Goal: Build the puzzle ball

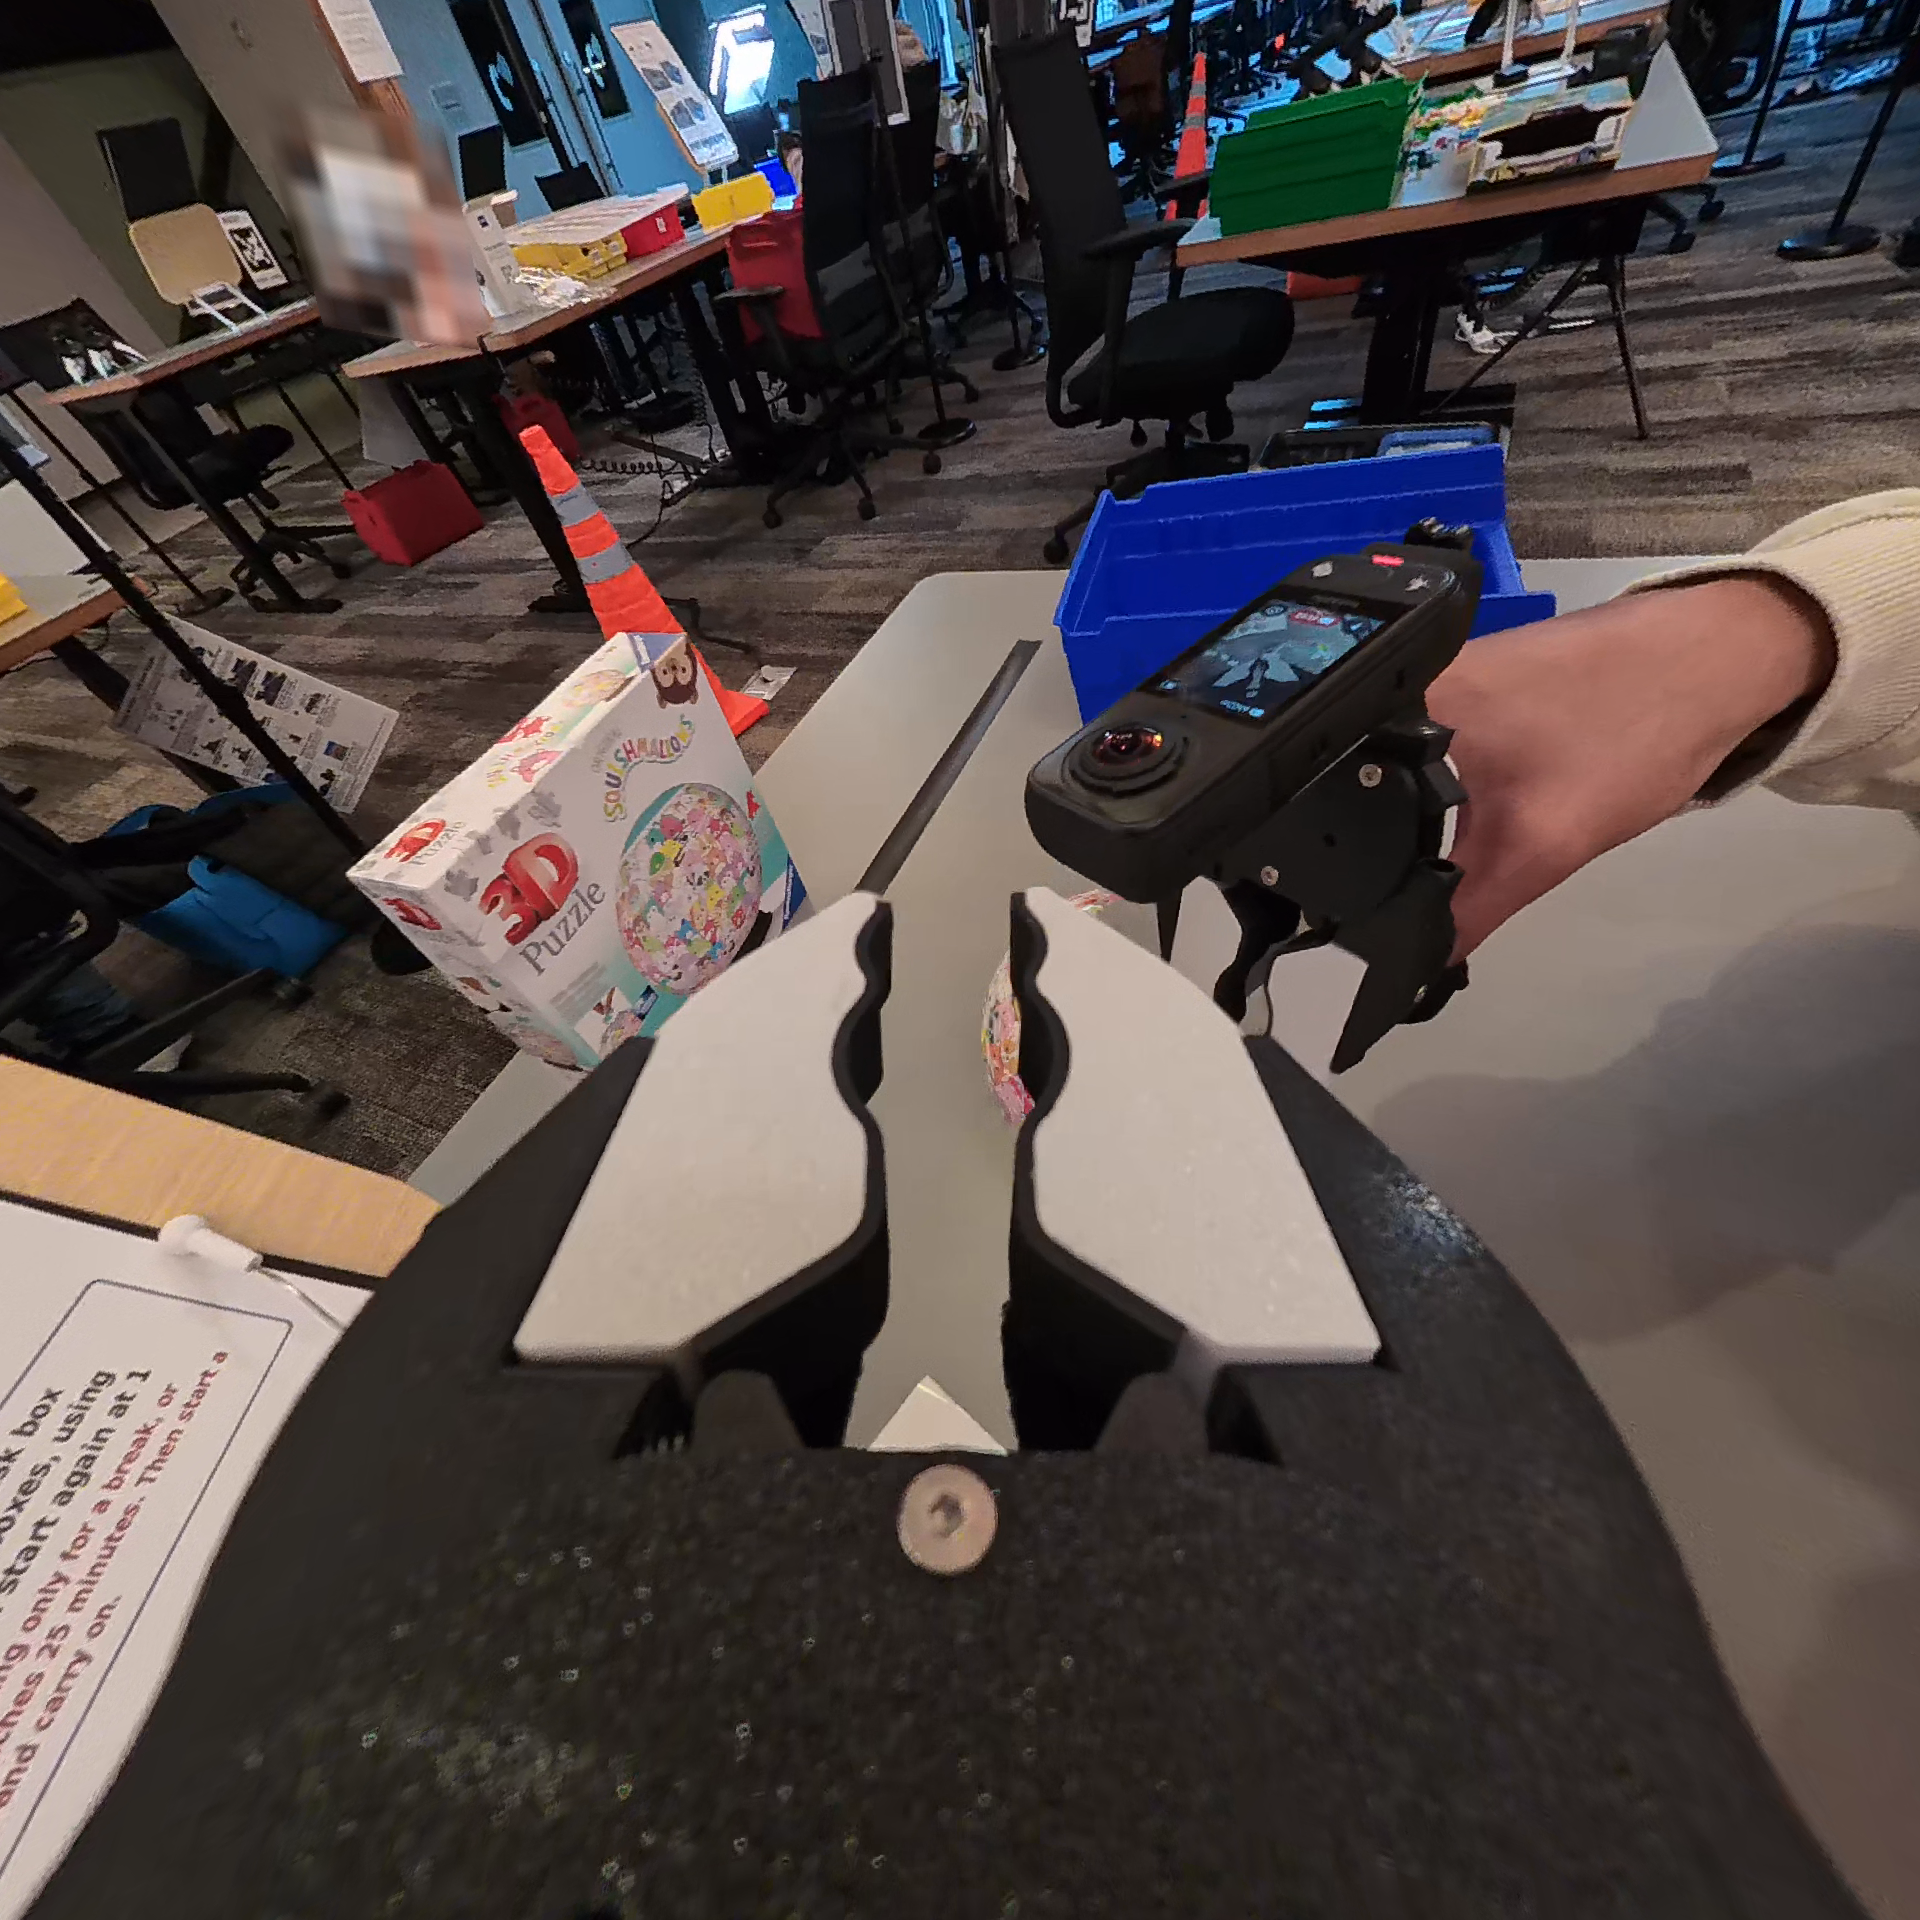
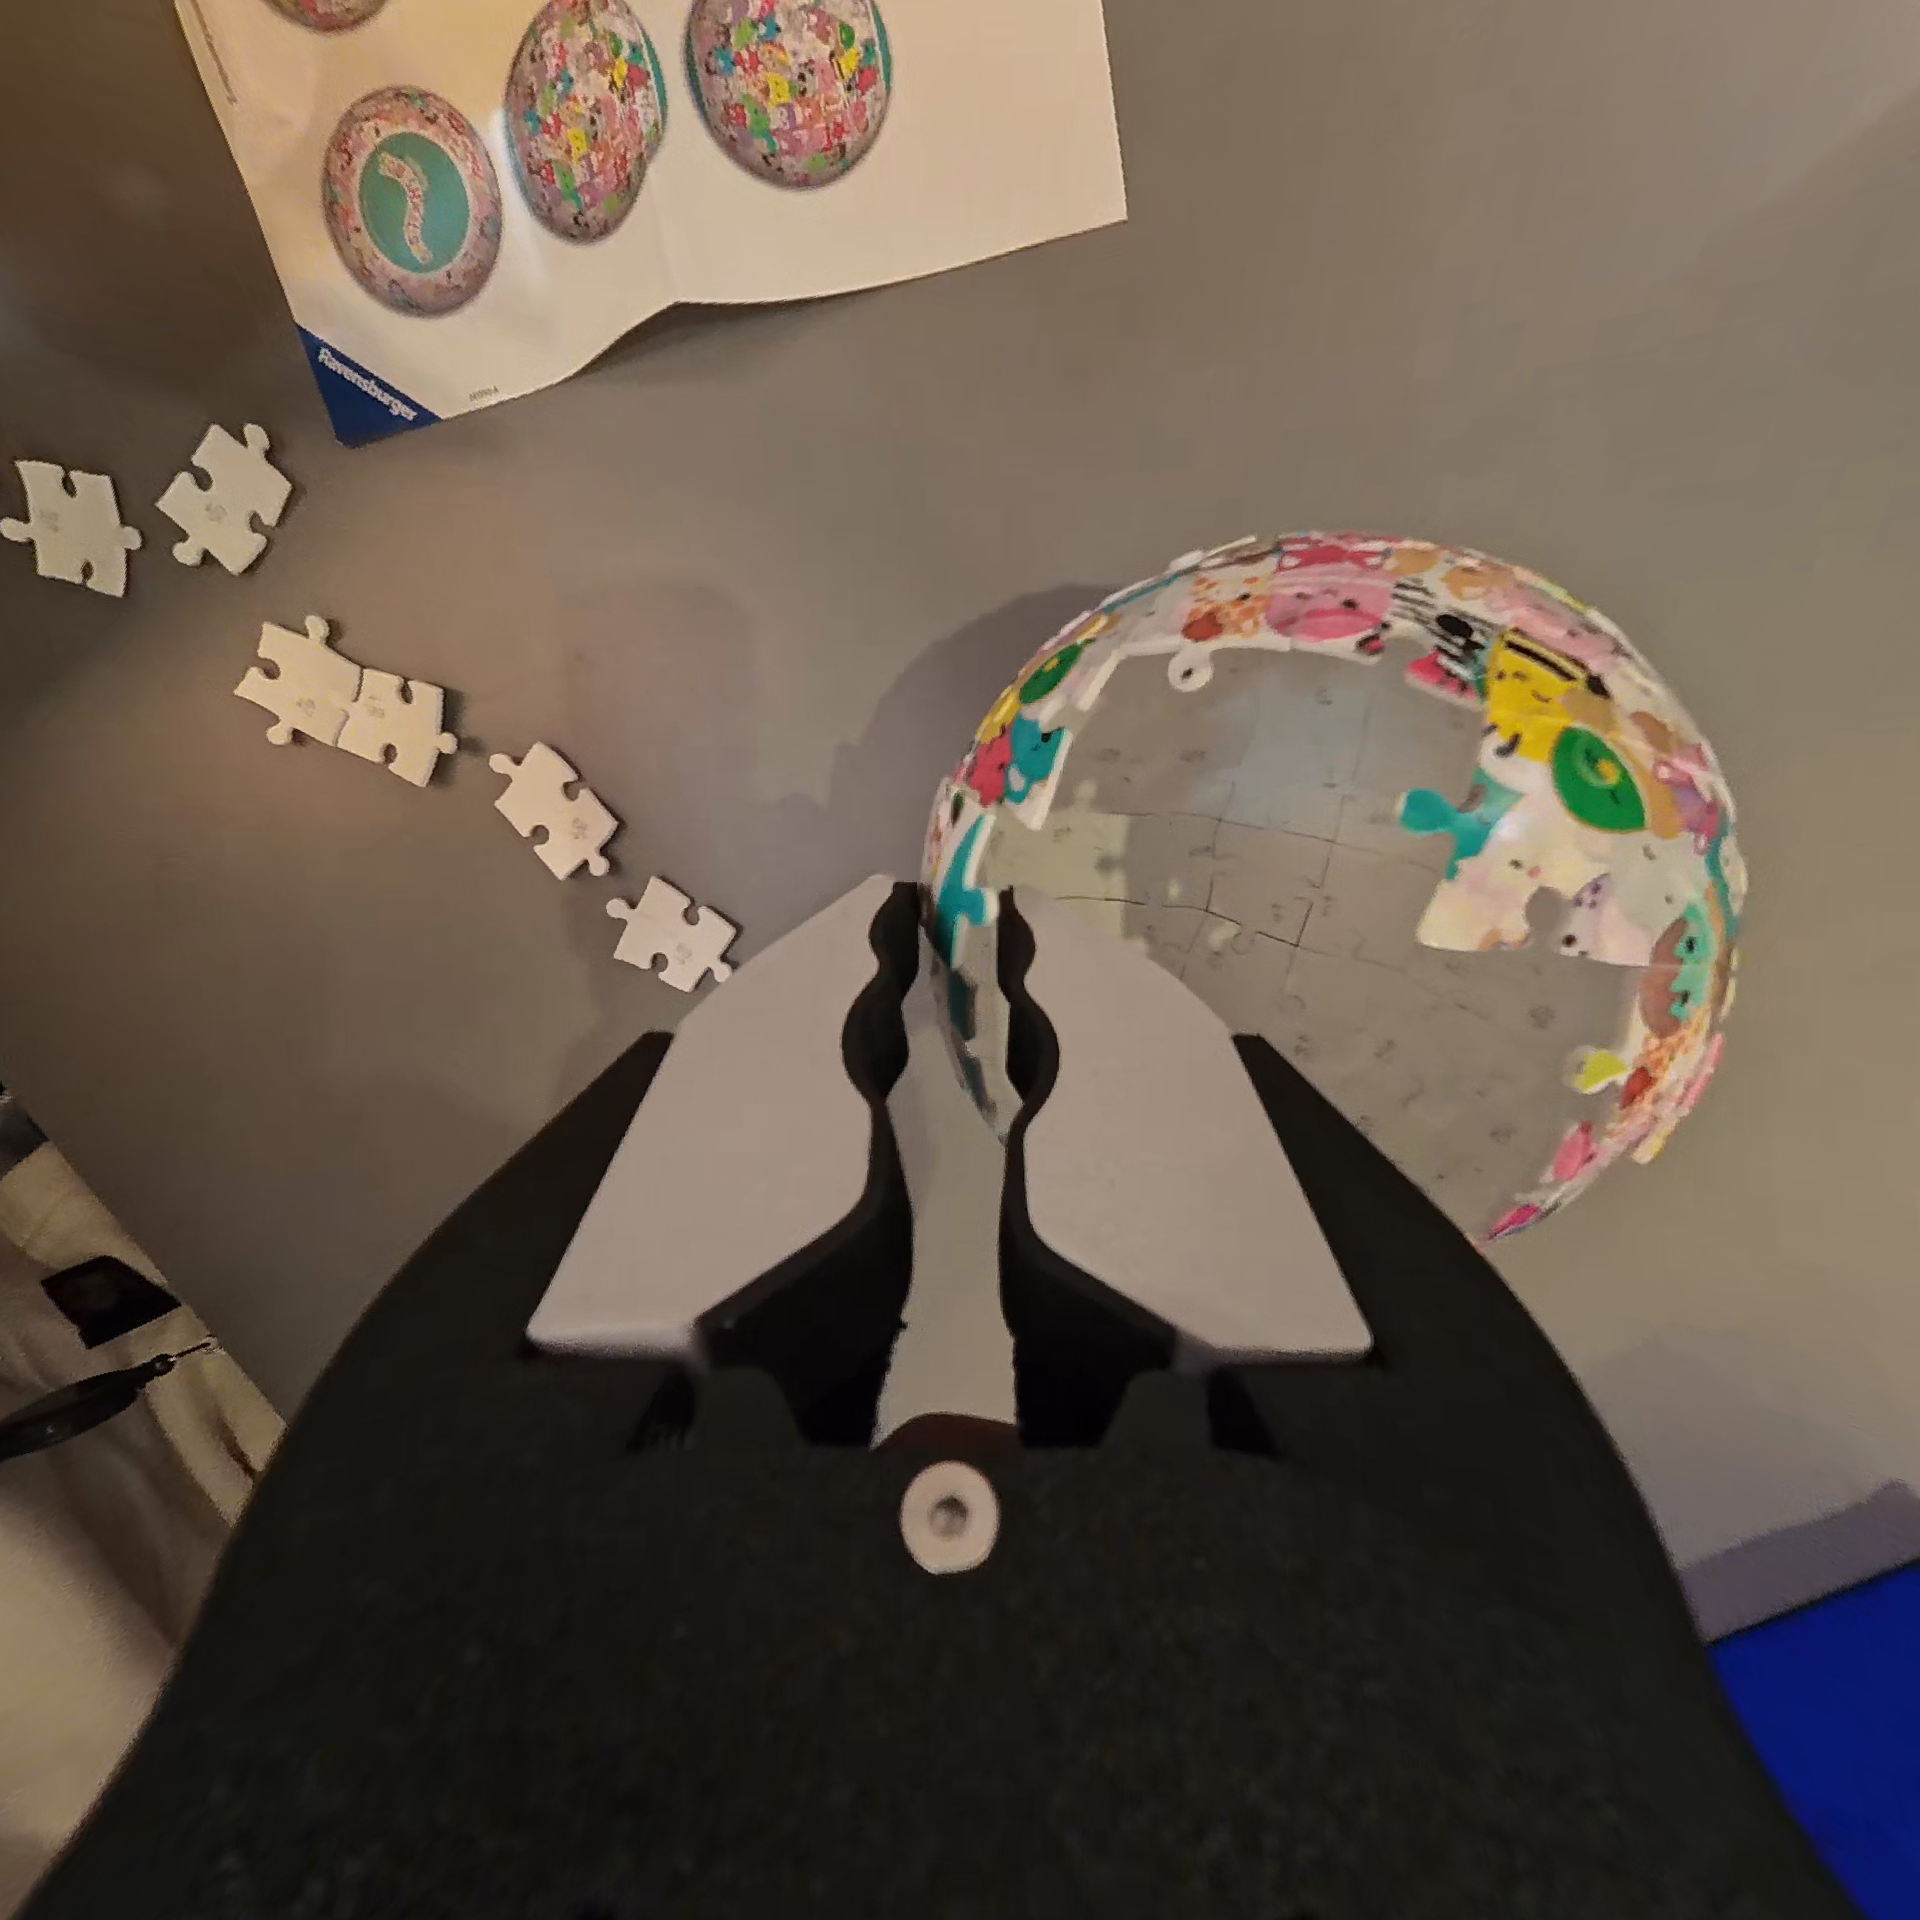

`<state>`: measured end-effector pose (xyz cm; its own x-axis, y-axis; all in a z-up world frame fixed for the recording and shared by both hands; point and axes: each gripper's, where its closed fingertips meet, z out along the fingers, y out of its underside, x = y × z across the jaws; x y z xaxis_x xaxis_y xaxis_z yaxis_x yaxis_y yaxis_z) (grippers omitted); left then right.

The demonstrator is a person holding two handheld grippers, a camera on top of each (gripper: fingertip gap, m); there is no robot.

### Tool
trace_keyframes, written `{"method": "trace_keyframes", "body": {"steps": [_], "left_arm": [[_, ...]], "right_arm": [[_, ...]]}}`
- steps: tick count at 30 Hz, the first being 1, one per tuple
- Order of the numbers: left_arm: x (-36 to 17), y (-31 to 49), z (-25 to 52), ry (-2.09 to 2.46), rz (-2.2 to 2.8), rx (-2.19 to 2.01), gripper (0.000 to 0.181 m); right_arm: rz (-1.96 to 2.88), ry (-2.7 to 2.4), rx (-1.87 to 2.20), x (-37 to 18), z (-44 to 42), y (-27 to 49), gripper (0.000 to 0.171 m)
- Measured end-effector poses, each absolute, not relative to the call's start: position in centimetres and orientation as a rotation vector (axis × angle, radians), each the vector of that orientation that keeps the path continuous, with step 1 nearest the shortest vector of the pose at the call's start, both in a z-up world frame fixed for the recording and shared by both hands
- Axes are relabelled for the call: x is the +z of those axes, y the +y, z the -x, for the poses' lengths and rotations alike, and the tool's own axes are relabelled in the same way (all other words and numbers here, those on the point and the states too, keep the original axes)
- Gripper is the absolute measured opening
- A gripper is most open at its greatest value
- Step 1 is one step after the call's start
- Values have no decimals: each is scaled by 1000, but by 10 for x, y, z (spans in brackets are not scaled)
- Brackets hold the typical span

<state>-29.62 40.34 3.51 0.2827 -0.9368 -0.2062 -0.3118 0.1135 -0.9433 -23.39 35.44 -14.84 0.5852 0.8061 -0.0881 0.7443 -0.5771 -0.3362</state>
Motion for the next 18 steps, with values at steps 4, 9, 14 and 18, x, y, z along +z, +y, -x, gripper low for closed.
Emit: {"method": "trace_keyframes", "body": {"steps": [4, 9, 14, 18], "left_arm": [[37, 404, 298, 1232, 1423, -704, 21], [40, 403, 299, 1227, 1416, -713, 21], [40, 403, 301, 1230, 1415, -703, 21], [43, 402, 303, 1226, 1404, -704, 21]], "right_arm": [[2550, -1258, 359, -145, 234, 356, 25], [2537, -1211, 433, -138, 242, 360, 28], [2567, -1176, 401, -144, 239, 367, 27], [2572, -1147, 506, -144, 242, 365, 12]]}}
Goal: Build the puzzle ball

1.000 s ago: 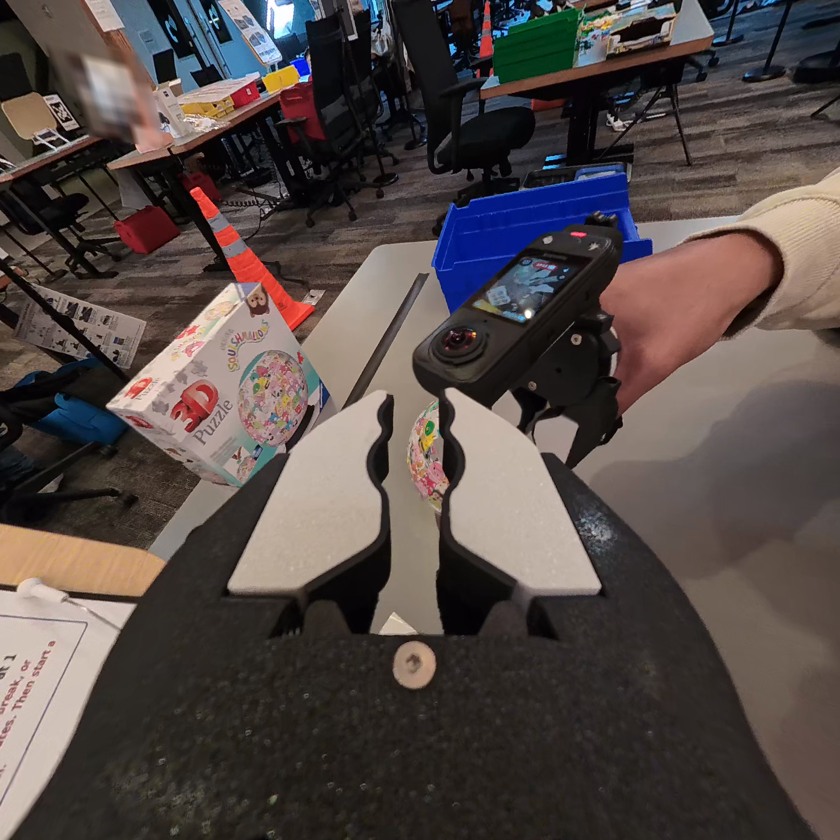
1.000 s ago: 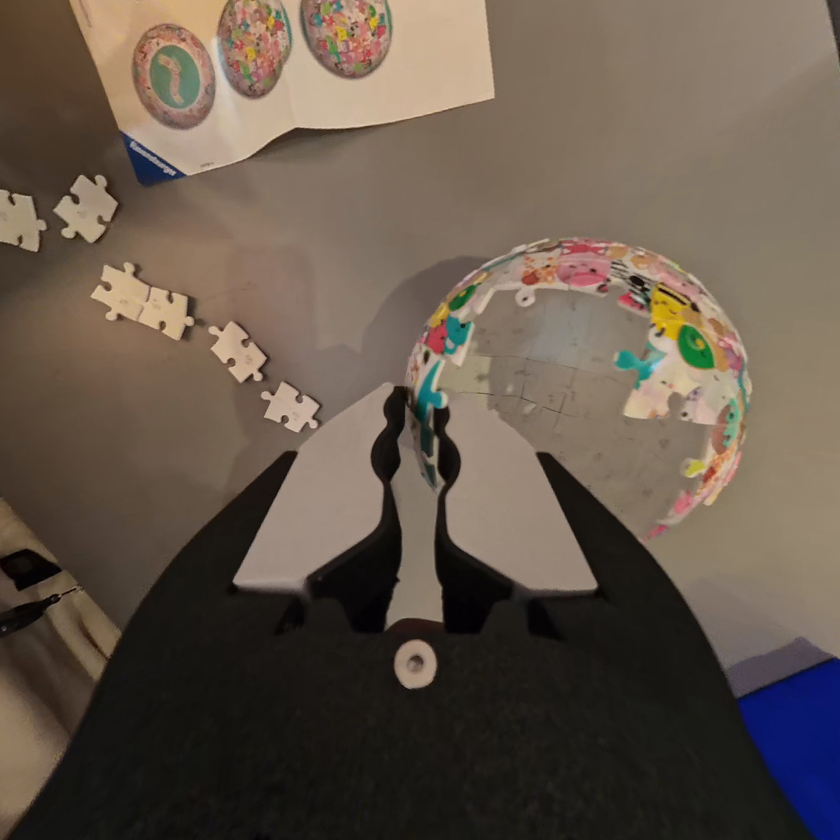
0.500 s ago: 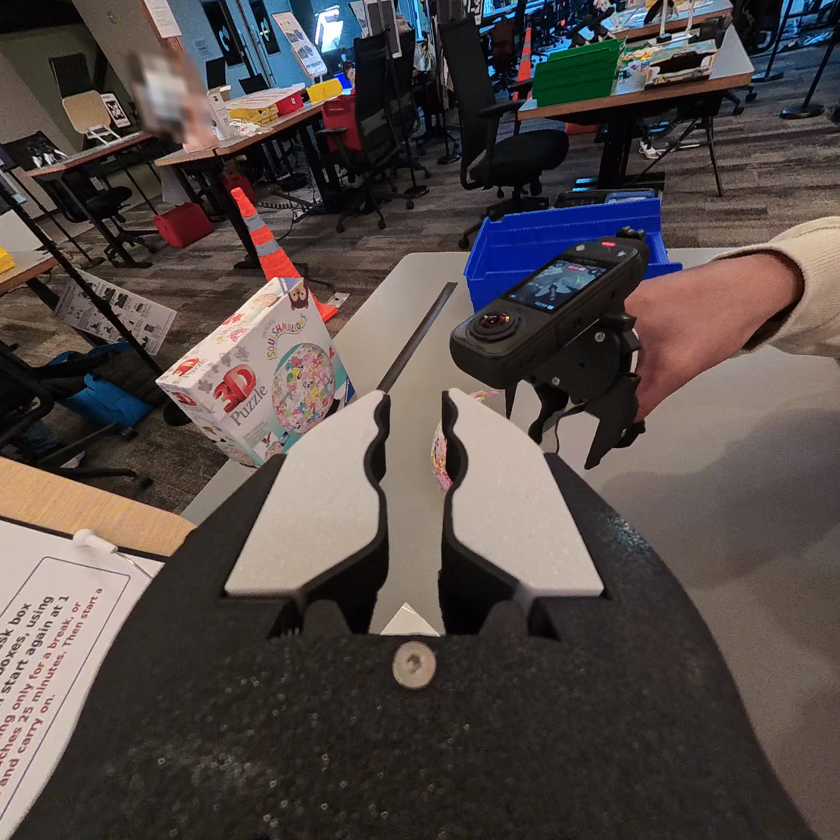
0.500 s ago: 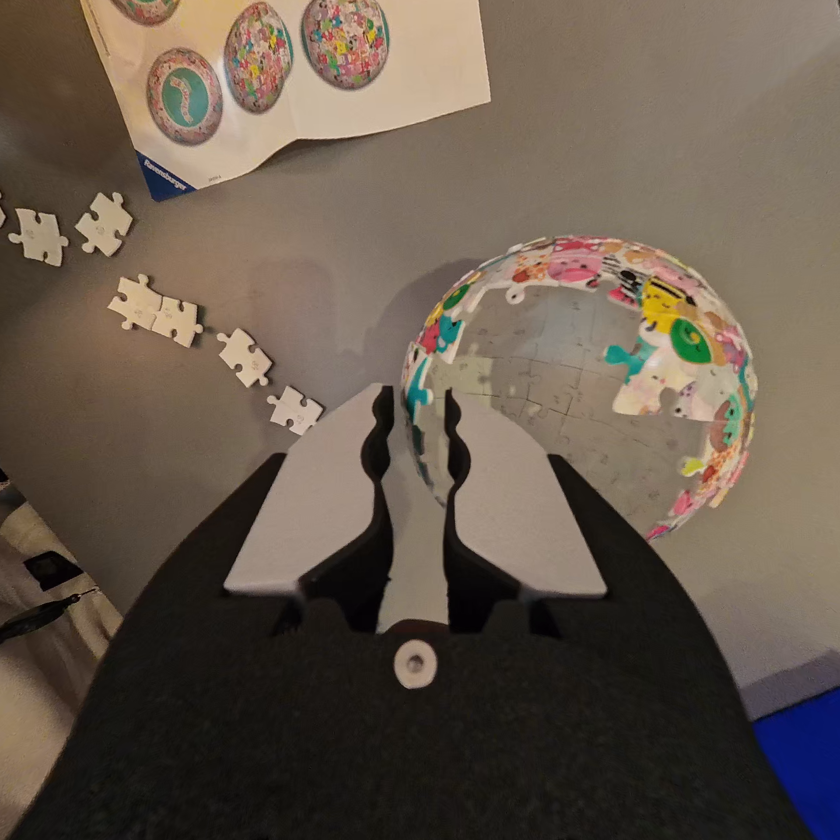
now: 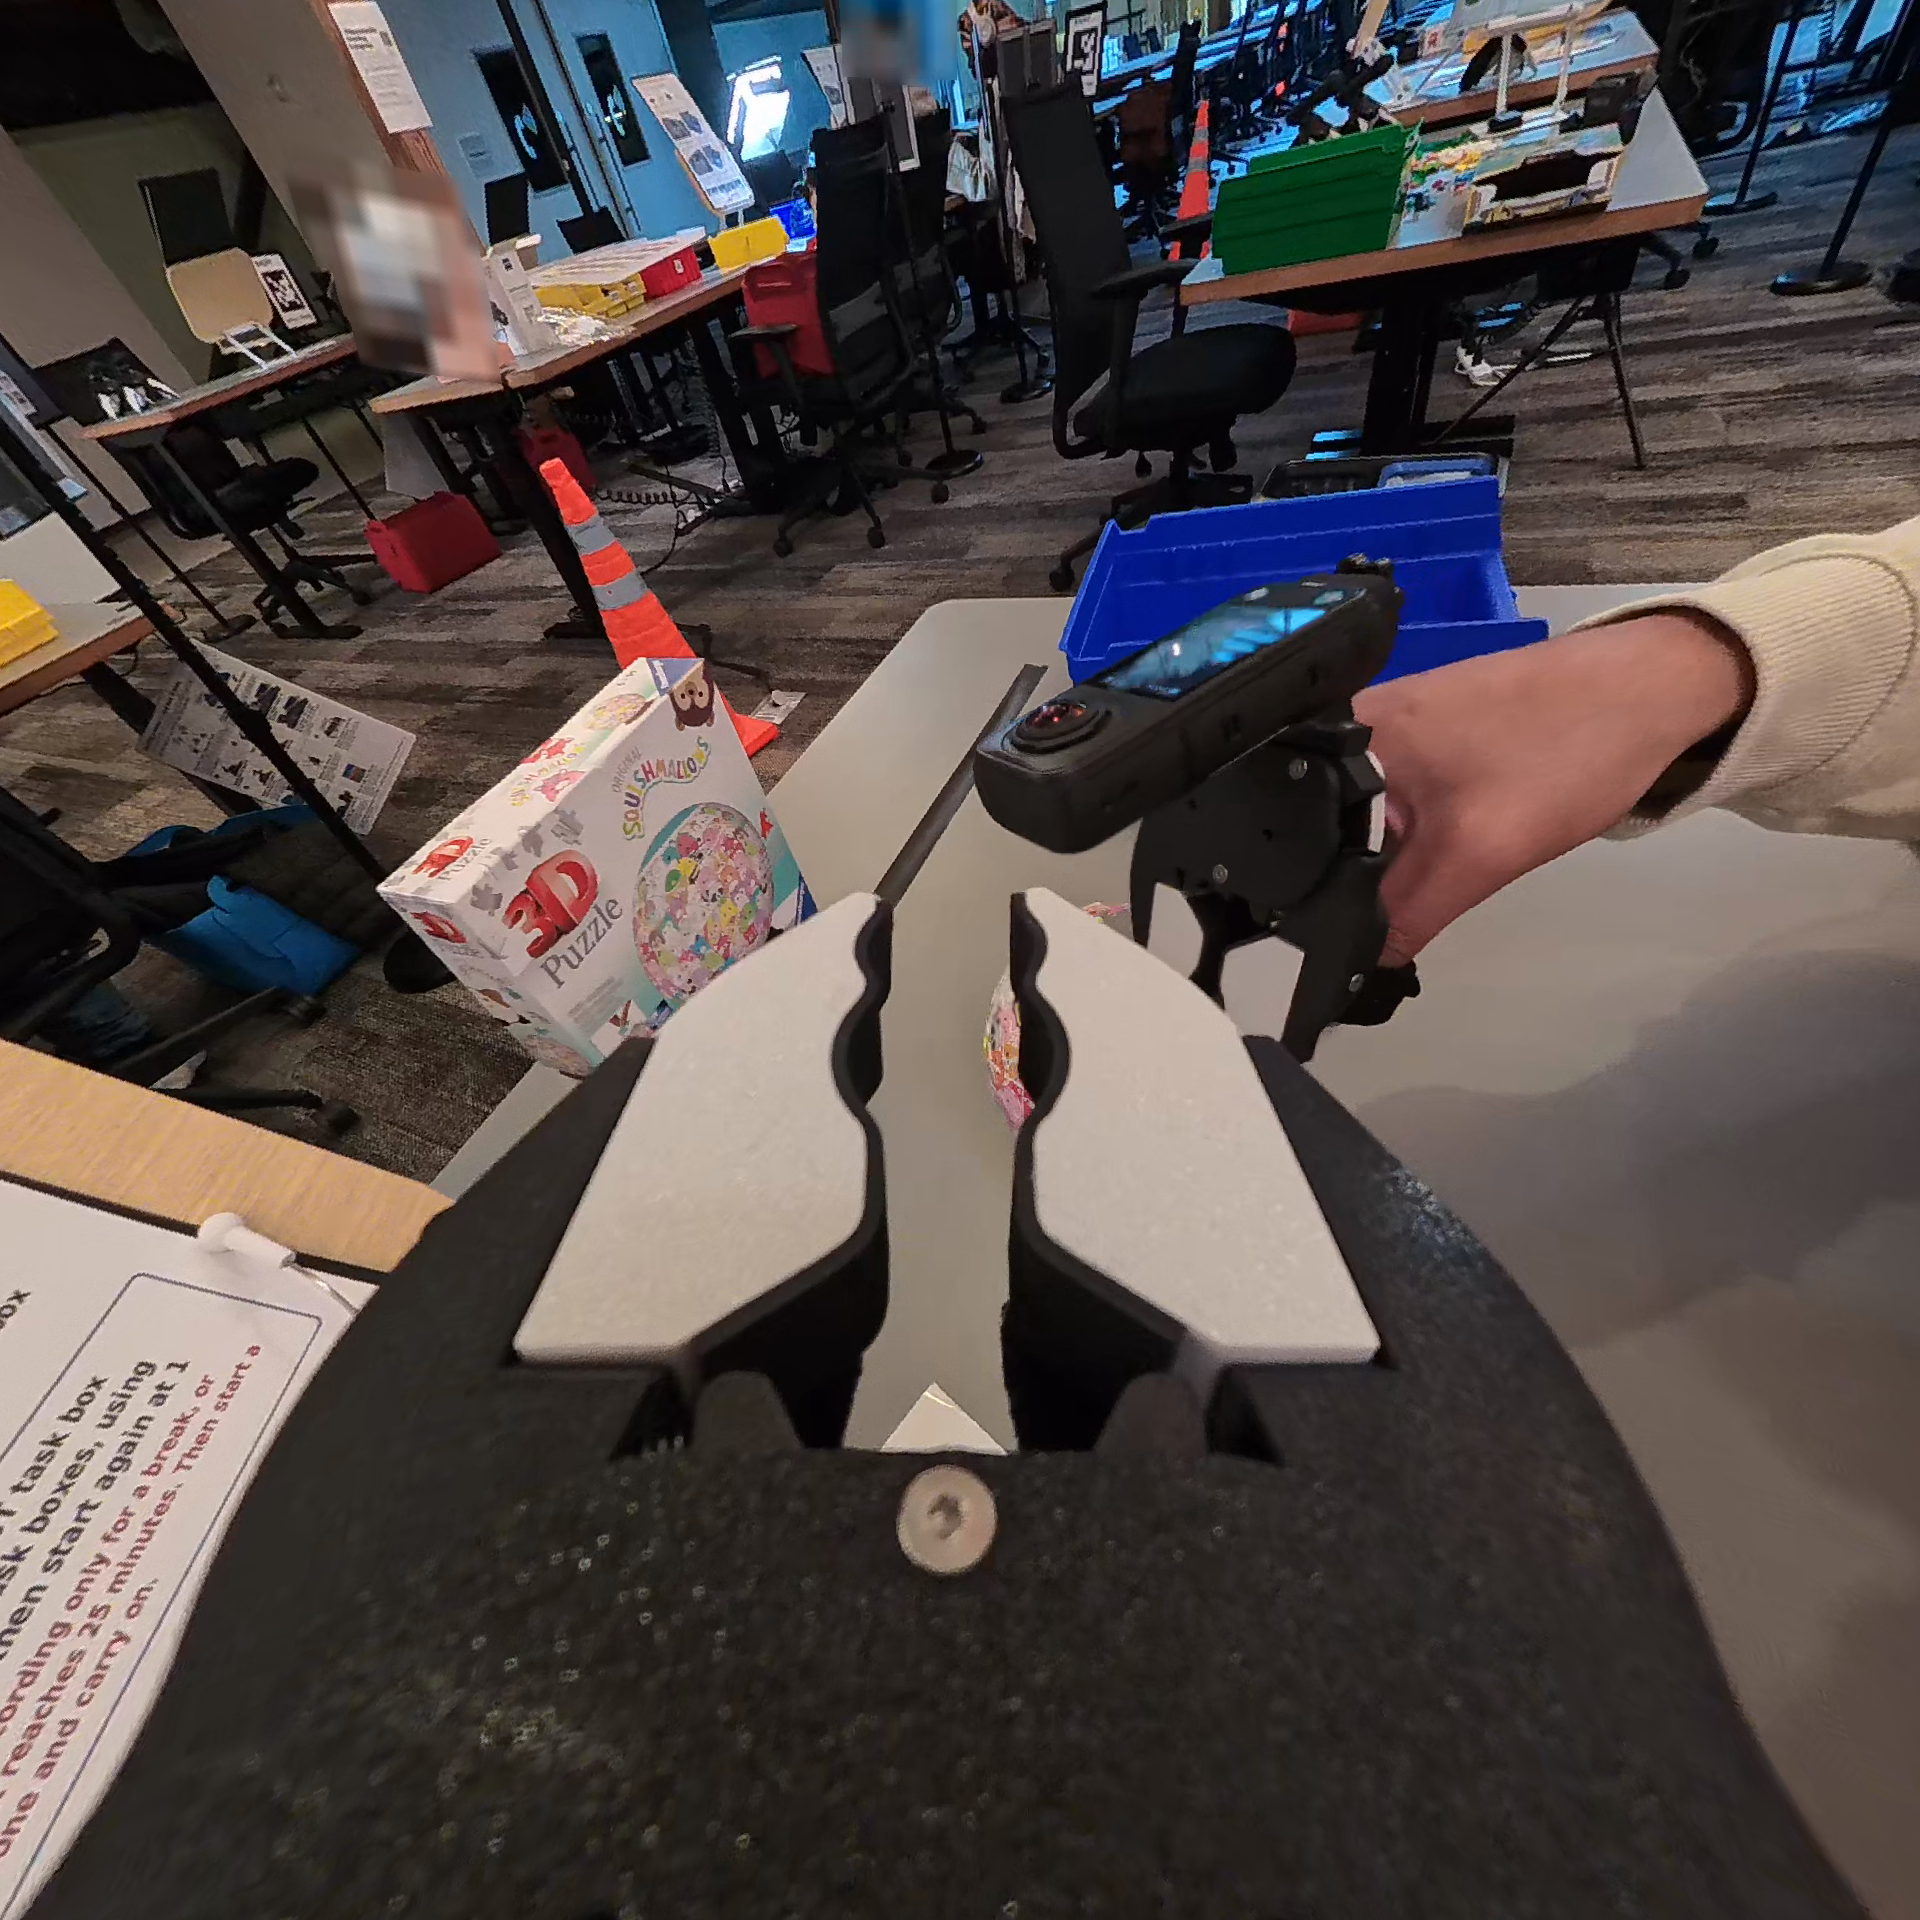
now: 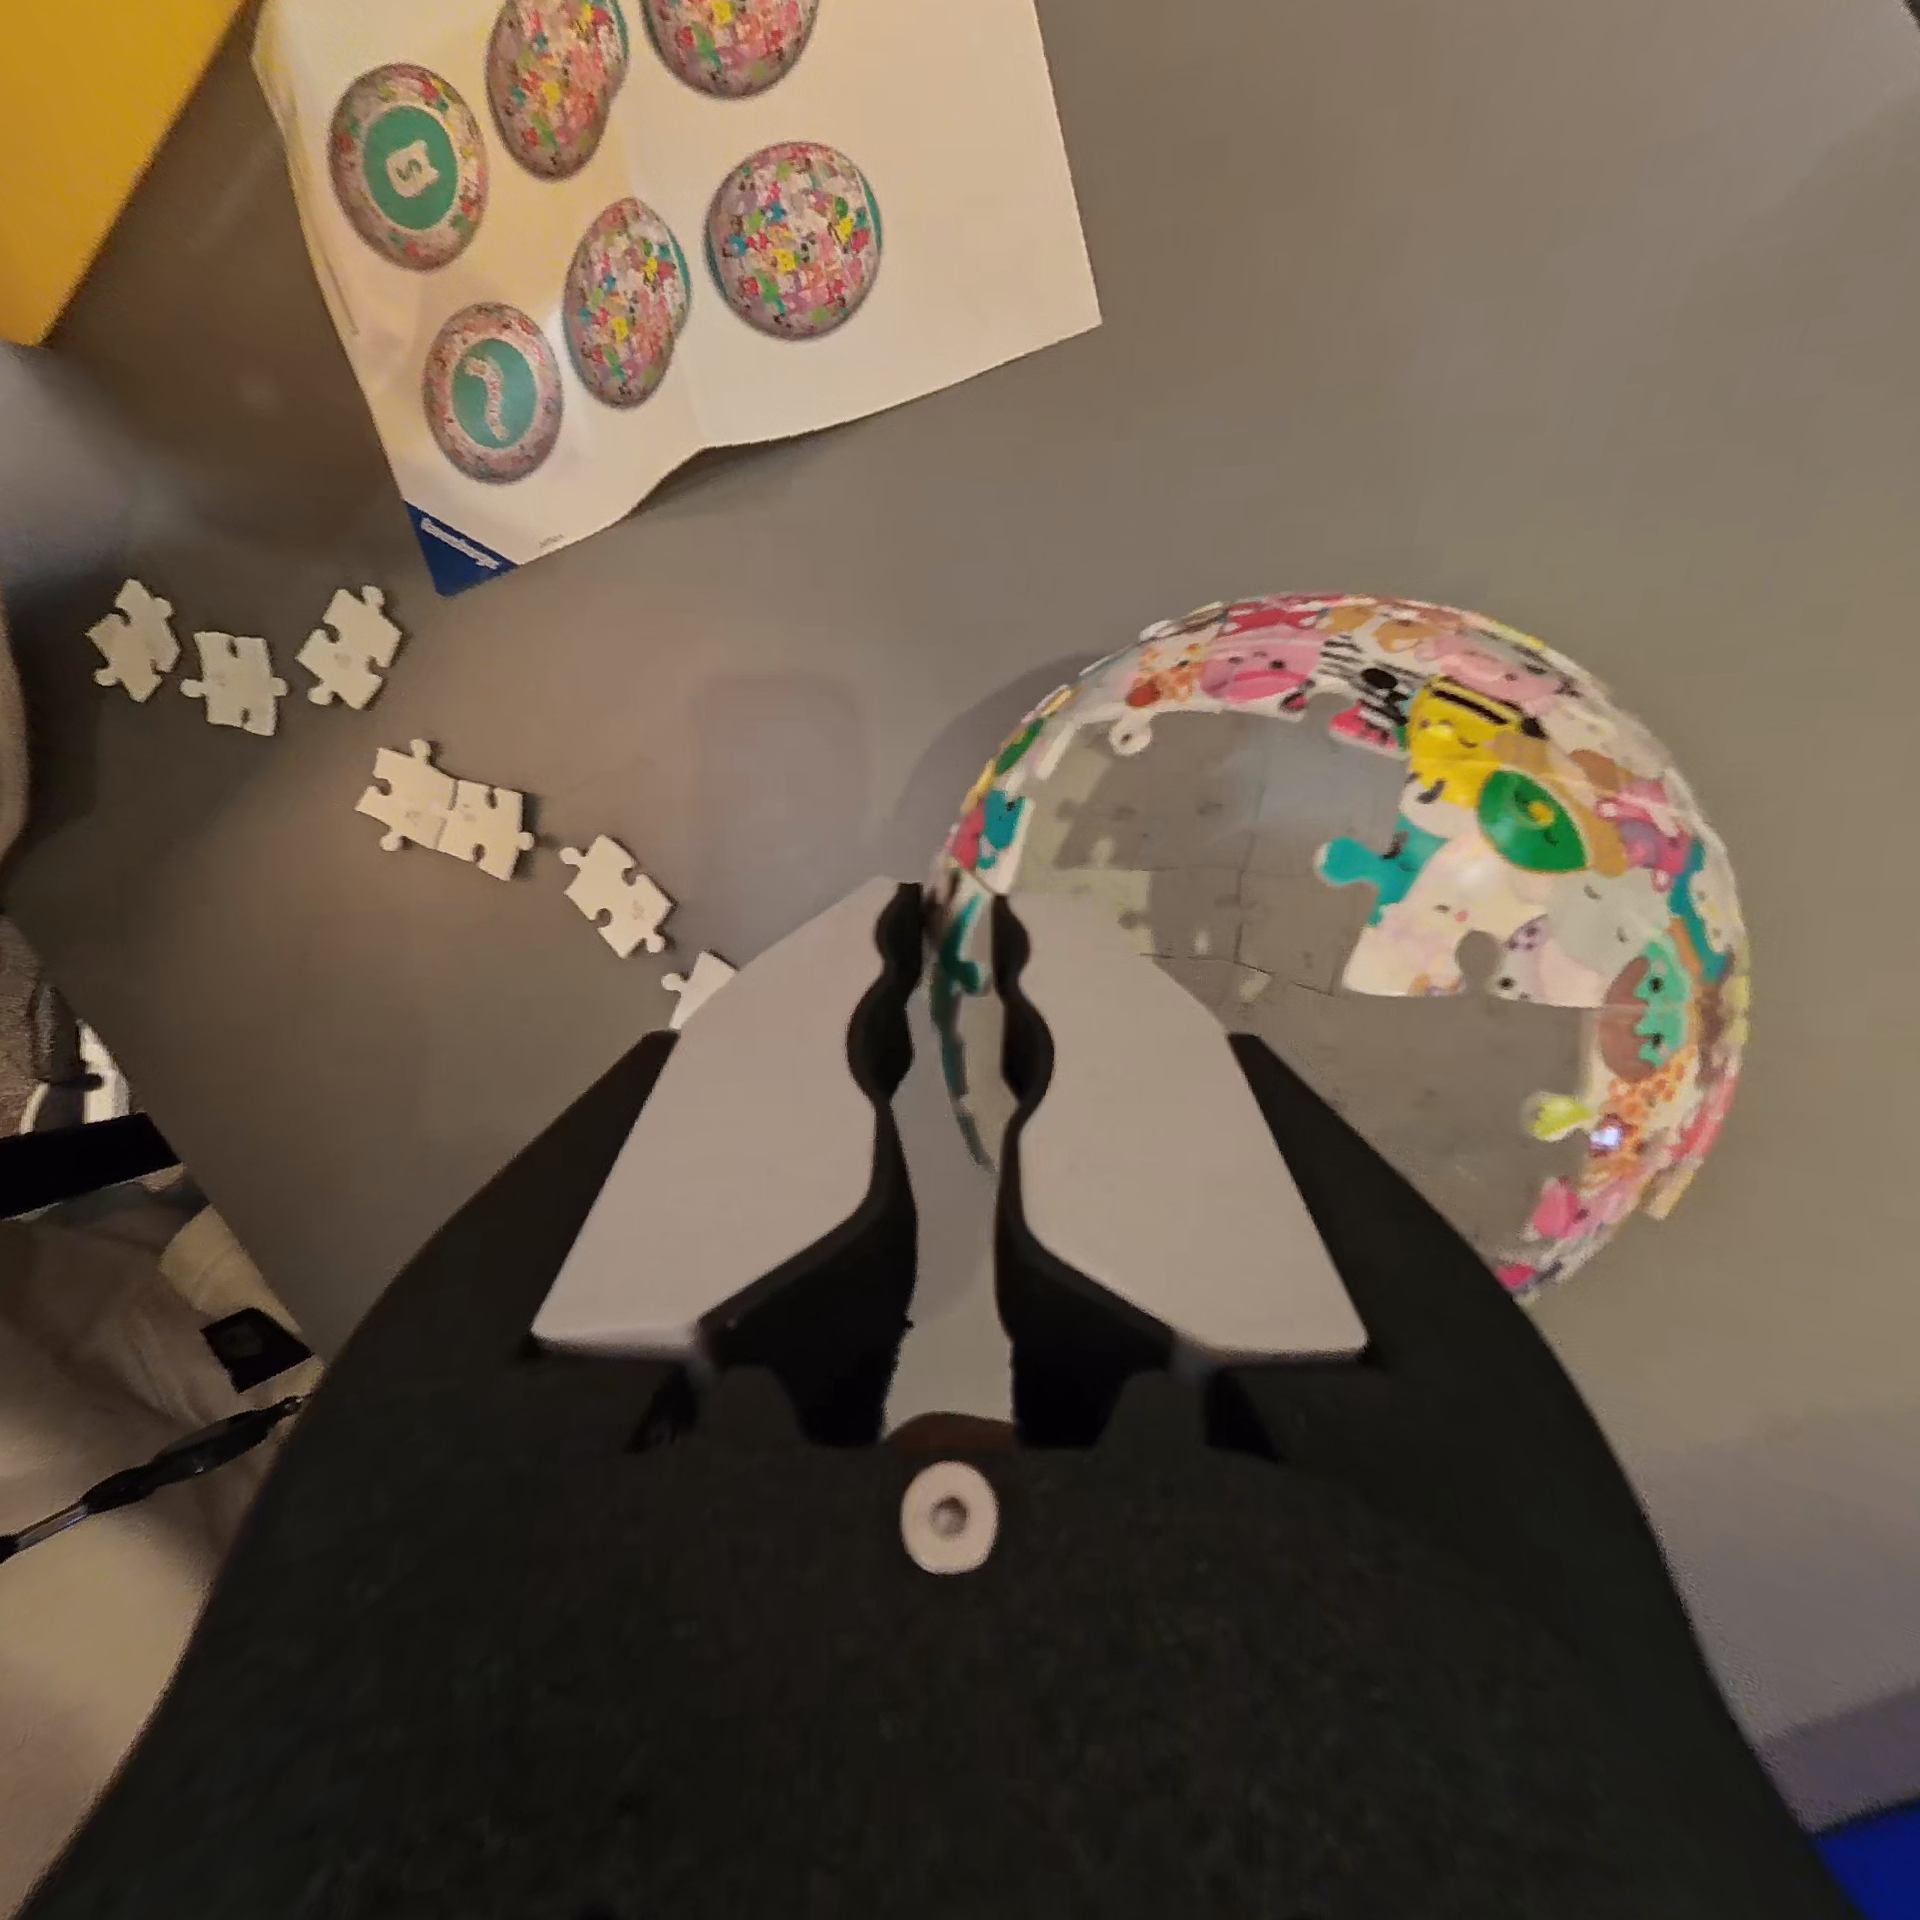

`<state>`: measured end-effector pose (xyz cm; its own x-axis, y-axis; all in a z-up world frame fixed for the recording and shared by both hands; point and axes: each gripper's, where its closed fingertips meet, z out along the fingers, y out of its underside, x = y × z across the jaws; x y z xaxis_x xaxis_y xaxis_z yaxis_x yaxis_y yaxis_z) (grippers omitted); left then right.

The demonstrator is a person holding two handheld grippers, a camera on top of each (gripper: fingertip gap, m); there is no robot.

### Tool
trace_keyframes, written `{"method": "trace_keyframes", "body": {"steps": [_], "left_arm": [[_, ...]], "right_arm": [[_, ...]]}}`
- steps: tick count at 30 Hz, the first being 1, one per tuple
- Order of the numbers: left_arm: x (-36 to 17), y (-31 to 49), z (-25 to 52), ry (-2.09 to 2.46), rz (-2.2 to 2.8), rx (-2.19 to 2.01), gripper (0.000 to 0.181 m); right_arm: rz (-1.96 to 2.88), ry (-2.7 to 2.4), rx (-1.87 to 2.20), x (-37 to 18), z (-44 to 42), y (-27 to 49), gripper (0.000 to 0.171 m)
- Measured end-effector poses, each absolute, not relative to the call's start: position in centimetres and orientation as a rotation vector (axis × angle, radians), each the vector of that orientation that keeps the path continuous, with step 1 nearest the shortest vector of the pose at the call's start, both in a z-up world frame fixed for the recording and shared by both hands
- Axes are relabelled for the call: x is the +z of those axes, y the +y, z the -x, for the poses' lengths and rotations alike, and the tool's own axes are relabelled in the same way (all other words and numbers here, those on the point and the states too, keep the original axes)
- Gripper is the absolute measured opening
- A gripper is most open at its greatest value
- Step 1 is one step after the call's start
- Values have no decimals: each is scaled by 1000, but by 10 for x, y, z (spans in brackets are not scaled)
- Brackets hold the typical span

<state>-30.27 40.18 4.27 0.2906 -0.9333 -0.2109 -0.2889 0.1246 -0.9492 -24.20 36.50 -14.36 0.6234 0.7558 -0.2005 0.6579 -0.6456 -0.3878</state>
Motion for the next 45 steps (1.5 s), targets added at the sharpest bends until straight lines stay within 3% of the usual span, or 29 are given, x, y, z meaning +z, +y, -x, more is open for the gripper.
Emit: {"method": "trace_keyframes", "body": {"steps": [8, 14, 27, 35, 38, 45], "left_arm": [[44, 402, 305, 1222, 1400, -707, 21], [43, 403, 304, 1224, 1403, -702, 21], [43, 403, 304, 1226, 1400, -696, 21], [43, 403, 304, 1225, 1402, -689, 21], [42, 404, 304, 1225, 1404, -689, 21], [42, 404, 304, 1226, 1407, -690, 20]], "right_arm": [[2582, -1142, 579, -145, 241, 363, 7], [2573, -1127, 561, -143, 235, 365, 21], [2538, -1111, 618, -136, 241, 370, 7], [2542, -1112, 631, -137, 239, 371, 8], [2542, -1121, 624, -135, 238, 369, 21], [2545, -1163, 581, -140, 235, 367, 13]]}}
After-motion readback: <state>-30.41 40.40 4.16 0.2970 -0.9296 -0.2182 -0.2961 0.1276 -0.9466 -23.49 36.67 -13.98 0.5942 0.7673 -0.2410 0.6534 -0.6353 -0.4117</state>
